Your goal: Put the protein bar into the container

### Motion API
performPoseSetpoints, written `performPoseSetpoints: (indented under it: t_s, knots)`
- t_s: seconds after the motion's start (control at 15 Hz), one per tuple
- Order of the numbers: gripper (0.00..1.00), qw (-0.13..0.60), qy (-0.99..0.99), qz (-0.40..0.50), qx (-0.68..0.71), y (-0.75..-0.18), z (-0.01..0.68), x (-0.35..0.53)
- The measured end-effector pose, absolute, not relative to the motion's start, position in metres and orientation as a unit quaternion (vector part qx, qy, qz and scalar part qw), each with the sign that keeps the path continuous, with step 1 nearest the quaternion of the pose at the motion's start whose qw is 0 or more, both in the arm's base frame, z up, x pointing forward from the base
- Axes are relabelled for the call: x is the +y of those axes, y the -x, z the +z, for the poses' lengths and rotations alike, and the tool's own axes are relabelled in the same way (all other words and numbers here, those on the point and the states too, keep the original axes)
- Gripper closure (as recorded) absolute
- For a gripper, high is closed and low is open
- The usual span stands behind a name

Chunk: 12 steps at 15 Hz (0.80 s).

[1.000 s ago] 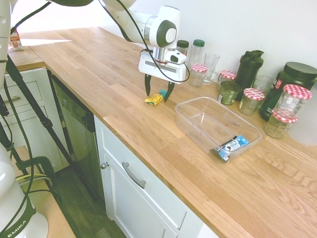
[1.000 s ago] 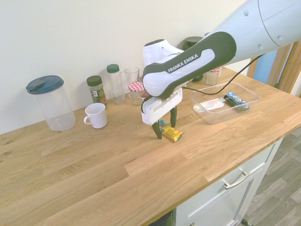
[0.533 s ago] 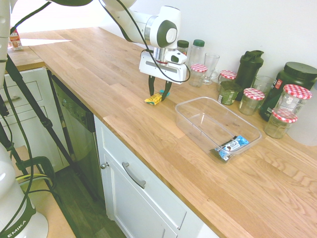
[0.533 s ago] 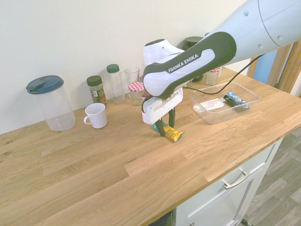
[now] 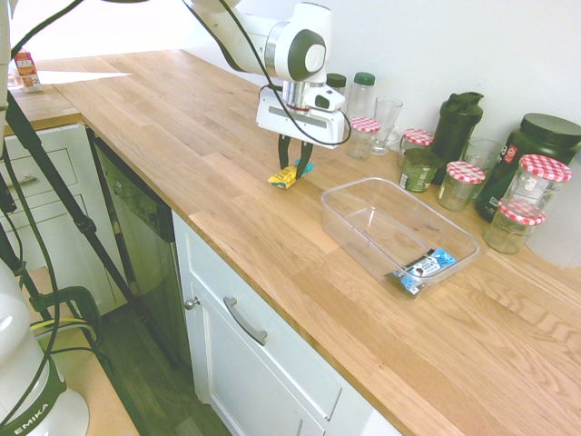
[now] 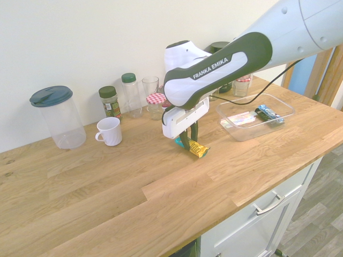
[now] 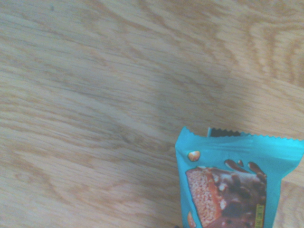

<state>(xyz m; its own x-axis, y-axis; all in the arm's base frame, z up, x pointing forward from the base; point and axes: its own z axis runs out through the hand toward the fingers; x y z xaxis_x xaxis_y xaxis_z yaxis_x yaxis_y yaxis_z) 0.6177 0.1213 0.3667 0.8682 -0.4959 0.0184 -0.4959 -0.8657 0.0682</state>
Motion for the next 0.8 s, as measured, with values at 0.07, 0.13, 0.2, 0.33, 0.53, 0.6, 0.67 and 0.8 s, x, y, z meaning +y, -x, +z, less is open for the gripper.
performPoseSetpoints:
  t_s: [0.07,0.13,0.2,0.33,0.53,0.6,0.67,0.8]
  knots:
    - [1.00,0.032,-0.965,0.011,-0.259,-0.611,0.385,0.118]
    - [1.00,0.028,-0.964,0.021,-0.264,-0.601,0.403,0.113]
    - [1.00,0.022,-0.962,0.030,-0.271,-0.589,0.421,0.105]
    - [1.00,0.007,-0.954,0.047,-0.296,-0.566,0.456,0.077]
    - [1.00,-0.014,-0.942,0.057,-0.330,-0.540,0.483,0.014]
    - [1.00,-0.021,-0.938,0.056,-0.341,-0.536,0.484,-0.008]
    - [1.00,-0.028,-0.935,0.053,-0.350,-0.535,0.481,-0.029]
    - [1.00,-0.040,-0.929,0.052,-0.363,-0.533,0.477,-0.065]
